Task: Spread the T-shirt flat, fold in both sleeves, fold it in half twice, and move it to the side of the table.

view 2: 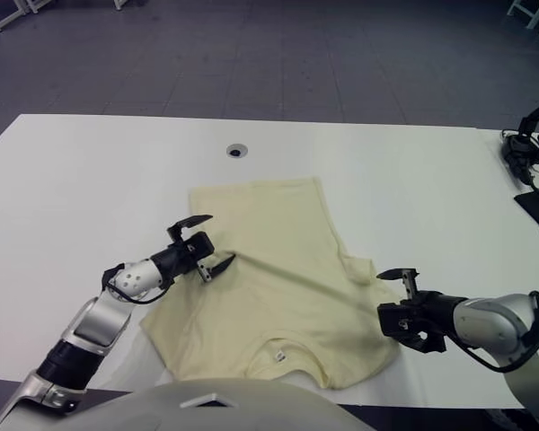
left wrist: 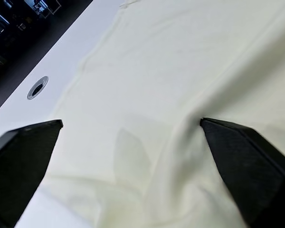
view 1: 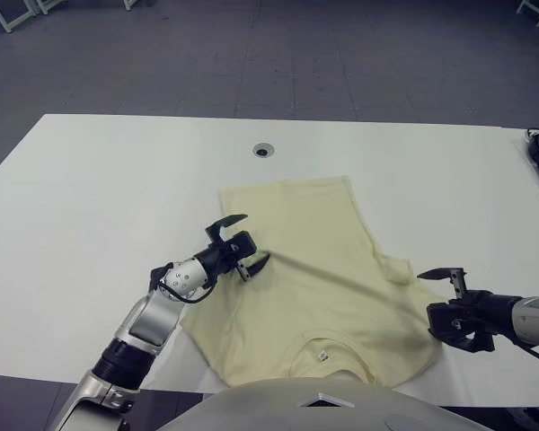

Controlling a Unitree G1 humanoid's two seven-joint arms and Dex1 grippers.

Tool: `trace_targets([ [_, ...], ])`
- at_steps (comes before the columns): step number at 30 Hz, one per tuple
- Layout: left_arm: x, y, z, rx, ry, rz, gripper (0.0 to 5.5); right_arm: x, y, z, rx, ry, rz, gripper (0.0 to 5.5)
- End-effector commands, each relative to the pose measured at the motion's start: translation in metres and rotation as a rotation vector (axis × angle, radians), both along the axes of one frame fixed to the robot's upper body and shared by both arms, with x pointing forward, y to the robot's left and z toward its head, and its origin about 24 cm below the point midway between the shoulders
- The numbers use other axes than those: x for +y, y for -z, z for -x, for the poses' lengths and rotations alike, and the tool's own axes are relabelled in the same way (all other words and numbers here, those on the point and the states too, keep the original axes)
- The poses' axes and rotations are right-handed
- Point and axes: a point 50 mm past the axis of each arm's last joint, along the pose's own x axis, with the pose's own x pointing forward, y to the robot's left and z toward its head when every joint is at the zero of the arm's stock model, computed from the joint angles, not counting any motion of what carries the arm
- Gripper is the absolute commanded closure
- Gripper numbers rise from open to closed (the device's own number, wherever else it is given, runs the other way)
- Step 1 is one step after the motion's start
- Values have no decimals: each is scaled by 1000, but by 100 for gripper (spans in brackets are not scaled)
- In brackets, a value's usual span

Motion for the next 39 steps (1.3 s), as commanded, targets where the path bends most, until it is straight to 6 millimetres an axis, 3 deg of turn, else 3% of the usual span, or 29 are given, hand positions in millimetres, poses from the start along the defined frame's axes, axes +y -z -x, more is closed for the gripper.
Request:
trace_targets([
  [1, -7, 2, 1, 2, 56, 41, 10, 8, -2, 0, 35, 19, -103, 12],
  [8, 2, -10, -4, -67, 23, 66, 10, 11, -30, -24, -84, 50, -252, 12],
  [12, 10, -43, -7, -188, -20, 152, 10, 12, -53, -54, -224, 110, -410, 12],
  [14, 13, -58, -2, -214, -11, 162, 10, 18, -53, -62, -264, 121, -462, 12],
  [17, 17, -68, 14, -189, 44, 124, 10, 38, -38, -75, -326, 112, -519, 12],
  [21, 39, -55, 54, -2, 219, -38, 10, 77, -11, -98, -482, 38, -596, 12],
  [24, 52, -47, 75, 143, 279, -92, 10, 96, 5, -107, -480, 11, -612, 12],
  [27, 46, -41, 96, 257, 395, -84, 10, 110, 23, -115, -426, 19, -603, 12],
  [30, 43, -34, 102, 281, 402, -102, 10, 123, 31, -125, -407, 12, -606, 12],
  [35, 45, -24, 106, 301, 411, -224, 10, 129, 39, -139, -414, -19, -535, 12],
  [39, 51, -19, 107, 305, 395, -274, 10, 113, 45, -151, -475, -1, -409, 12],
])
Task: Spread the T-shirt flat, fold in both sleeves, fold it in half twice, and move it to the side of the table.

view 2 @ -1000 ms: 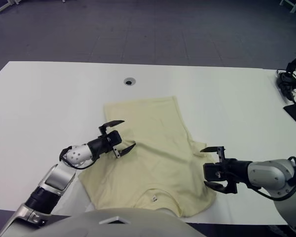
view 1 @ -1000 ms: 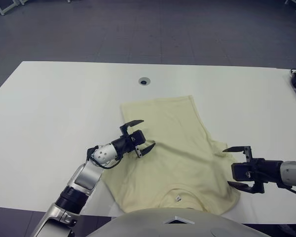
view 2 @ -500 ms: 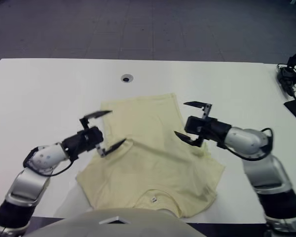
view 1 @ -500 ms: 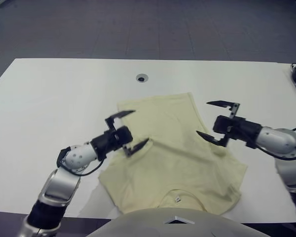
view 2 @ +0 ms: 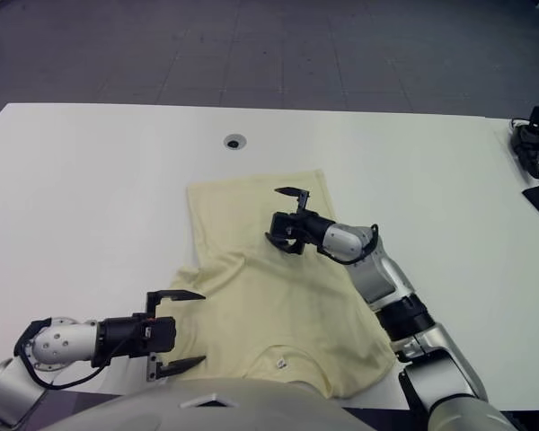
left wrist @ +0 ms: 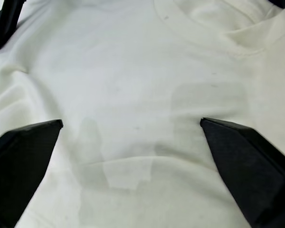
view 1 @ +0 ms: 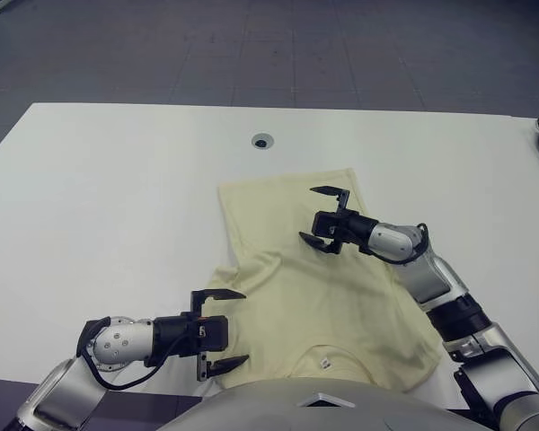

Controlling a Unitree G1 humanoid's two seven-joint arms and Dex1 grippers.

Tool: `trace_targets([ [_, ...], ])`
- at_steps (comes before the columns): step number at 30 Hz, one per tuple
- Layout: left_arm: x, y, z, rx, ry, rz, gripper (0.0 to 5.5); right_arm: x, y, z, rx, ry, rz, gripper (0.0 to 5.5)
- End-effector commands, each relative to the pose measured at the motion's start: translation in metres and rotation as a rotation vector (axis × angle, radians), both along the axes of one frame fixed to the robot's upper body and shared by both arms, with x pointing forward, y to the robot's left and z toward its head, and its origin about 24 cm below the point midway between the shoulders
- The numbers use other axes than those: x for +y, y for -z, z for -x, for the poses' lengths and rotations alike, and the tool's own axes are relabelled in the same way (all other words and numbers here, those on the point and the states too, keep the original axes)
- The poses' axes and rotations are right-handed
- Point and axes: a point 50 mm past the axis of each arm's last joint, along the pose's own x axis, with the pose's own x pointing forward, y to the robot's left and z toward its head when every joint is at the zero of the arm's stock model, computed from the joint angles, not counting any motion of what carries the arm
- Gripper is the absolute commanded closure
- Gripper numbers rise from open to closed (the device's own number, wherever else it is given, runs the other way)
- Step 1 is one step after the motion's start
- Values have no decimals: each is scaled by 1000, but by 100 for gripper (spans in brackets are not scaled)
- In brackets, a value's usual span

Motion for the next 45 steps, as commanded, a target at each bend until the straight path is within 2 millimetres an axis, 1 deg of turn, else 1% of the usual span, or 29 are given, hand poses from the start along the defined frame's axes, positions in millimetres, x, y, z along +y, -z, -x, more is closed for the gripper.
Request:
trace_targets([
  [1, 13, 12, 2, 17, -9, -123, 10, -21, 11, -8, 8, 67, 113, 12],
  [3, 14, 9, -3, 0, 11, -140, 10, -27, 12, -7, 48, 83, 115, 12],
  [6, 13, 3, -13, -25, 7, -136, 10, -33, 8, -6, 97, 145, 69, 12],
  [8, 14, 1, -16, -29, 2, -130, 10, -37, 10, 0, 126, 149, 81, 12],
  [11, 16, 0, -14, -23, -8, -125, 10, -42, 11, 7, 144, 150, 110, 12],
  [18, 21, 0, -15, -16, -18, -133, 10, -56, 6, 26, 173, 169, 103, 12],
  [26, 27, -2, -13, 2, -23, -141, 10, -71, 2, 32, 170, 232, 120, 12],
  [29, 24, -3, -10, 13, -22, -118, 10, -64, -1, 33, 159, 215, 76, 12],
  [32, 16, -7, -5, 33, -1, -62, 10, -54, -9, 30, 115, 184, 5, 12],
  [35, 14, -6, -3, 42, 16, -63, 10, -48, -18, 30, 77, 173, -49, 12],
  [37, 12, -8, -6, 33, 17, -40, 10, -42, -29, 31, 53, 158, -107, 12],
  [40, 5, -15, -13, -14, -19, 39, 10, -34, -43, 31, 28, 125, -188, 12],
  [43, 2, -19, -21, -53, -58, 101, 10, -30, -55, 32, 29, 123, -265, 12],
  [45, 4, -19, -26, -70, -83, 110, 10, -29, -69, 36, 29, 125, -338, 12],
])
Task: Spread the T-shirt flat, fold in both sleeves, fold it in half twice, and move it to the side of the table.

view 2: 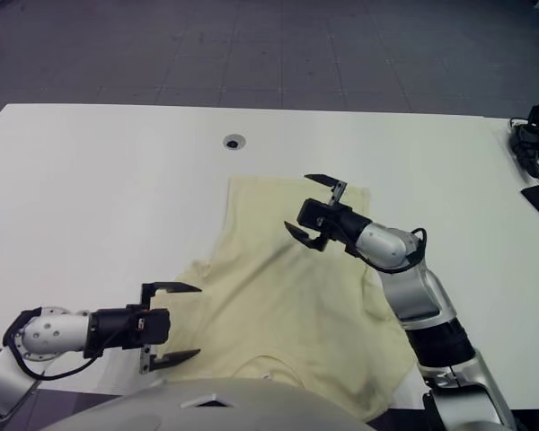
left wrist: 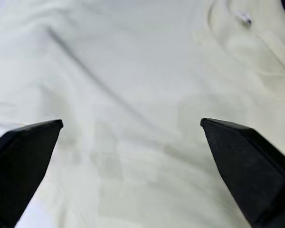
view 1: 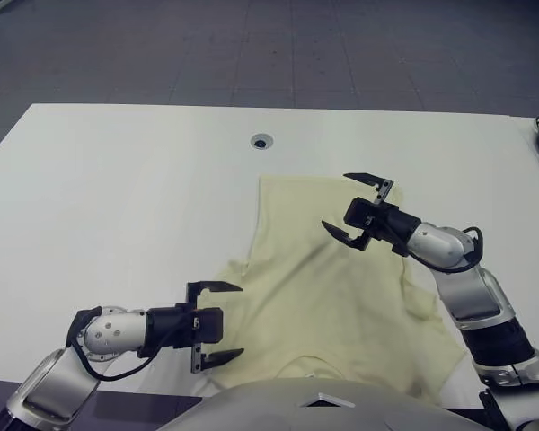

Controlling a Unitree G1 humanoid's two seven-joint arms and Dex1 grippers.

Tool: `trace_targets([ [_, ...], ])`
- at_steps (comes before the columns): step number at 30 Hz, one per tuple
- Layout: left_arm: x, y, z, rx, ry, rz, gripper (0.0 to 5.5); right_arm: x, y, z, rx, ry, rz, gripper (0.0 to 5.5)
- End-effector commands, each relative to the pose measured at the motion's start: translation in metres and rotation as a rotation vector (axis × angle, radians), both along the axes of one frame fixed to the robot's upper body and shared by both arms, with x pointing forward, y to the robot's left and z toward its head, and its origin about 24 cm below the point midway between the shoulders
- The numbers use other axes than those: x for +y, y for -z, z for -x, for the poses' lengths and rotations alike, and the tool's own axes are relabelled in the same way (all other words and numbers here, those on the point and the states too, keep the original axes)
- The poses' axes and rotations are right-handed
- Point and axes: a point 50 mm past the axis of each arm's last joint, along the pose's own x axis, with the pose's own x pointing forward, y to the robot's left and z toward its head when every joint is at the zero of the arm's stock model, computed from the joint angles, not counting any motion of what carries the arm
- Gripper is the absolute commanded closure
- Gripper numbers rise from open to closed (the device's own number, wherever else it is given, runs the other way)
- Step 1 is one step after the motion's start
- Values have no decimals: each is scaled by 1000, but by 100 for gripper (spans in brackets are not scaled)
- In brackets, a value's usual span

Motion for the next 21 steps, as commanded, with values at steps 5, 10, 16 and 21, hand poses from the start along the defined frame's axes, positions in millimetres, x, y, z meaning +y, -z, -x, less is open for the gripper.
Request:
trace_targets([
  [5, 7, -5, -16, -55, -97, 47, 10, -12, -39, 8, -39, 50, -126, 12],
  [10, 2, -17, -41, -143, -230, 187, 10, -36, -39, 12, -30, 149, -144, 12],
  [16, -6, -2, -80, -231, -370, 162, 10, -47, -38, 21, -34, 204, -180, 12],
  [21, -31, 0, -109, -236, -414, 248, 10, -49, -27, 23, -75, 229, -83, 12],
])
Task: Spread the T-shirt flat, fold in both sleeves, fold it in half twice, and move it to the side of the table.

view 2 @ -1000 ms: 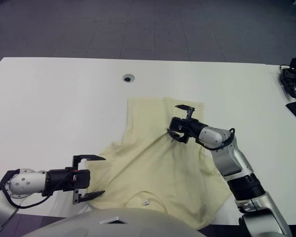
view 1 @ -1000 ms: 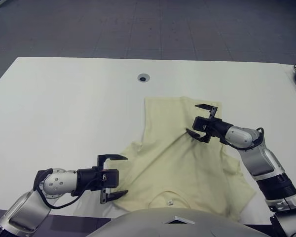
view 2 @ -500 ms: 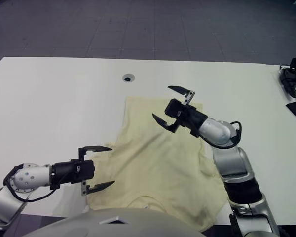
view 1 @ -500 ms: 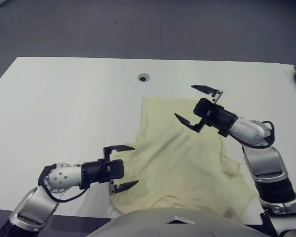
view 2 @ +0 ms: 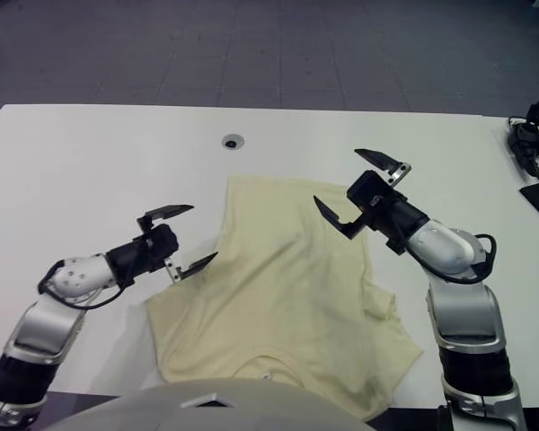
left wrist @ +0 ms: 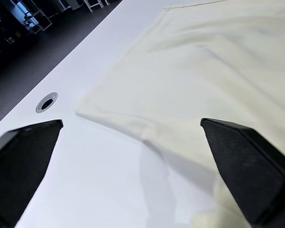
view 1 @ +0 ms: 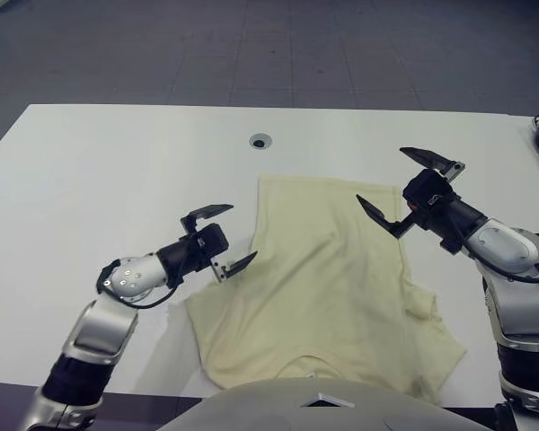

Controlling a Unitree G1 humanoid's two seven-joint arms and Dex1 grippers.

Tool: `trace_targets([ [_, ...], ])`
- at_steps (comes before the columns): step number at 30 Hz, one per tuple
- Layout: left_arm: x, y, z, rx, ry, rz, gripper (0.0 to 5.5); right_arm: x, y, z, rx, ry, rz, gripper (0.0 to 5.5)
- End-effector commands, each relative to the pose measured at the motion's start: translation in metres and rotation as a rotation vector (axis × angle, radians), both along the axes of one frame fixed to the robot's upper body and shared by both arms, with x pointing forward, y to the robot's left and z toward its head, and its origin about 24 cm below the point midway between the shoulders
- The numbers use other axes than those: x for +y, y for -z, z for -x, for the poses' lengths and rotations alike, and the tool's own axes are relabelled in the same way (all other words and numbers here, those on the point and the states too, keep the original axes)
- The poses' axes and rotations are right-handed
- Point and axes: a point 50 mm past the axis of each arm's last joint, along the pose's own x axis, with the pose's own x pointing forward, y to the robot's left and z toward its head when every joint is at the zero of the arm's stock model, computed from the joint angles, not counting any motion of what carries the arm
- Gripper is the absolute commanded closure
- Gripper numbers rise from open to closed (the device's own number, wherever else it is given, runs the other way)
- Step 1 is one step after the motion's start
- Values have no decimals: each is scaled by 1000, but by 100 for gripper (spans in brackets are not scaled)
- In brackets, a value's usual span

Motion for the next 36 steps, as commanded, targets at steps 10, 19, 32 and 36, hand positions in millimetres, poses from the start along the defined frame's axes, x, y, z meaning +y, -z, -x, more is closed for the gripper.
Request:
trace_targets([
  [10, -40, 42, -48, 80, -3, -101, 10, -14, 46, -1, -2, 38, 422, 12],
  [19, -19, 70, -50, 147, -69, -193, 10, -10, 60, -2, 49, -6, 517, 12],
  [32, -8, 69, -43, 126, -92, -210, 10, -11, 83, -19, 178, -41, 692, 12],
  [36, -8, 67, -43, 117, -104, -211, 10, -7, 83, -30, 186, -61, 710, 12],
])
